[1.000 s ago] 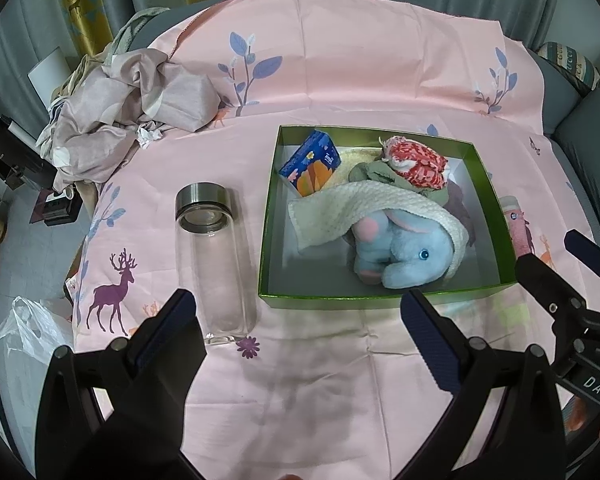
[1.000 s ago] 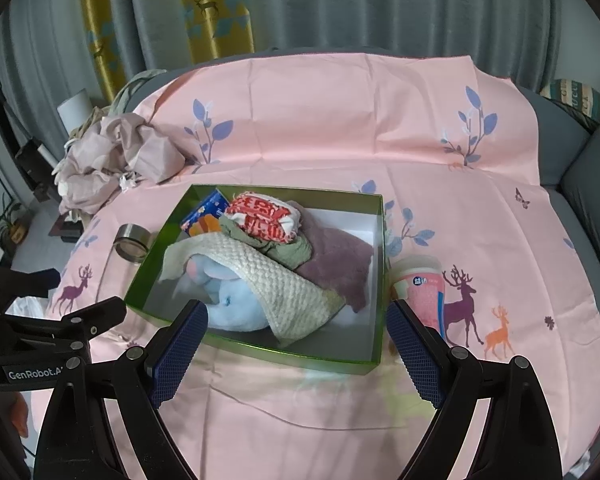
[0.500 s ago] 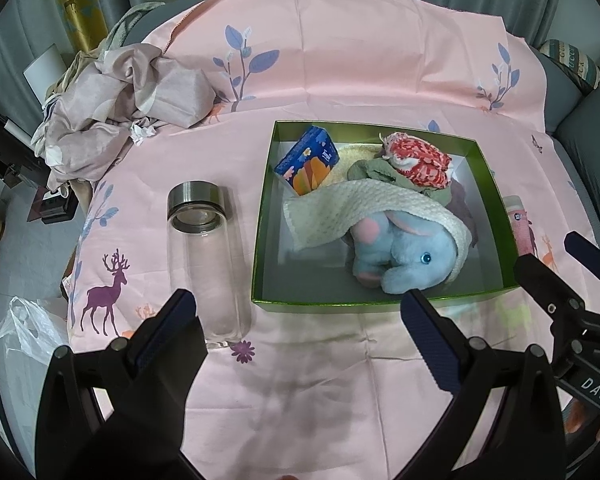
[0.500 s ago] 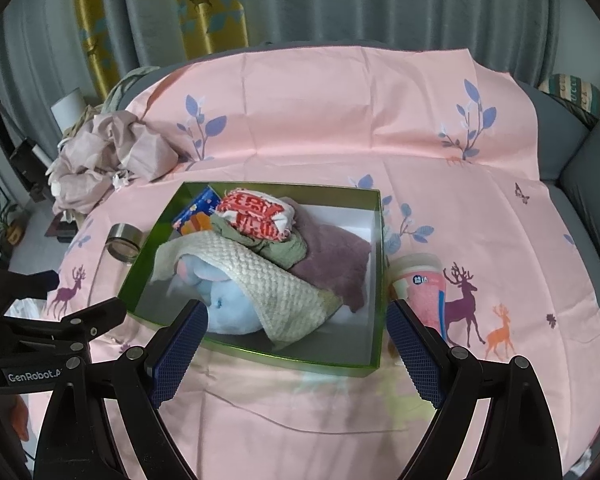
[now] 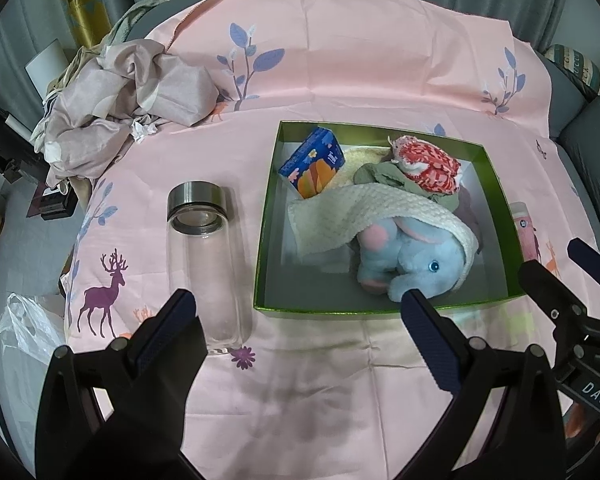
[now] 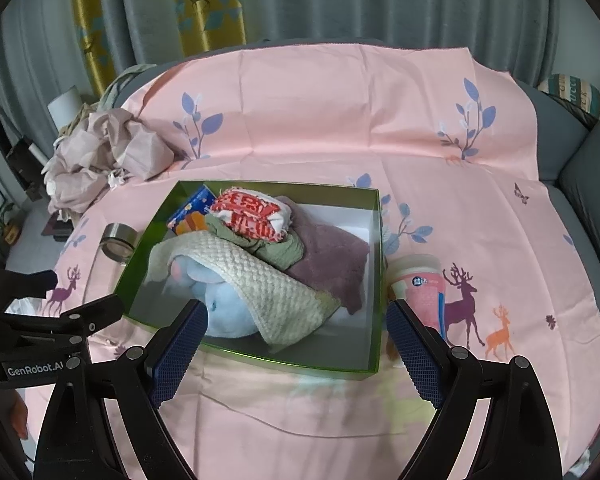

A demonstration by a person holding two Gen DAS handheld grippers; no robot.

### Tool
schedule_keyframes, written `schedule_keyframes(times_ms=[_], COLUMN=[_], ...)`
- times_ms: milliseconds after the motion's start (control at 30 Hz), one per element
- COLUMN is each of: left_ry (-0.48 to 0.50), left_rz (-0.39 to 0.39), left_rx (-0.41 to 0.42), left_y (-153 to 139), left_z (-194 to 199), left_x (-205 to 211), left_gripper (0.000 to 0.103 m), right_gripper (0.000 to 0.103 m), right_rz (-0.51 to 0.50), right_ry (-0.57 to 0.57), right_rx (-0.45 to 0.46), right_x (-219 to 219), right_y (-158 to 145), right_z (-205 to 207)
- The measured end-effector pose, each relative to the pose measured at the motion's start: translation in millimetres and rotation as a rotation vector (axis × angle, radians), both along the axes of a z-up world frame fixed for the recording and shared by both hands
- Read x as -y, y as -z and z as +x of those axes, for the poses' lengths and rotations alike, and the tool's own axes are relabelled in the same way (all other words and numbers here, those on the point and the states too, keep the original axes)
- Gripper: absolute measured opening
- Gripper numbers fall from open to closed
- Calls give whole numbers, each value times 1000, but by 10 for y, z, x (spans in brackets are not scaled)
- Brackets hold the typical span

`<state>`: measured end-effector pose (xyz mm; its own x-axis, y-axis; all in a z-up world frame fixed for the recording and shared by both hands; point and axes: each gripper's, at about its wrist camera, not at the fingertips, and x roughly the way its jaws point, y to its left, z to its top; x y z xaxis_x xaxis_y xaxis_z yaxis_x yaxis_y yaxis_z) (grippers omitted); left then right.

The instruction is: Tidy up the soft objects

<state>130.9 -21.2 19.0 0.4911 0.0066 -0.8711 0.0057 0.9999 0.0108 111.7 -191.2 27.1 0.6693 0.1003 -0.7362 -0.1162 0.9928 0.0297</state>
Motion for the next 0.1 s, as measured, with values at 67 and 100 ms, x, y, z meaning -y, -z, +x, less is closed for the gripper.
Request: schedule_keyframes(times_ms=[67,100], left_ry=[-3,-4], left_rz=[2,0], left_rx=[1,0], left_y=[6,8], left_z=[5,9], left_x=[-6,-11], left_gripper=[102,102], right_gripper=[91,91], right_rz=[0,0], right_ry=[1,0], right_rx=[-2,0], right_x=[12,-4], right_y=[10,0], right_z=[3,0])
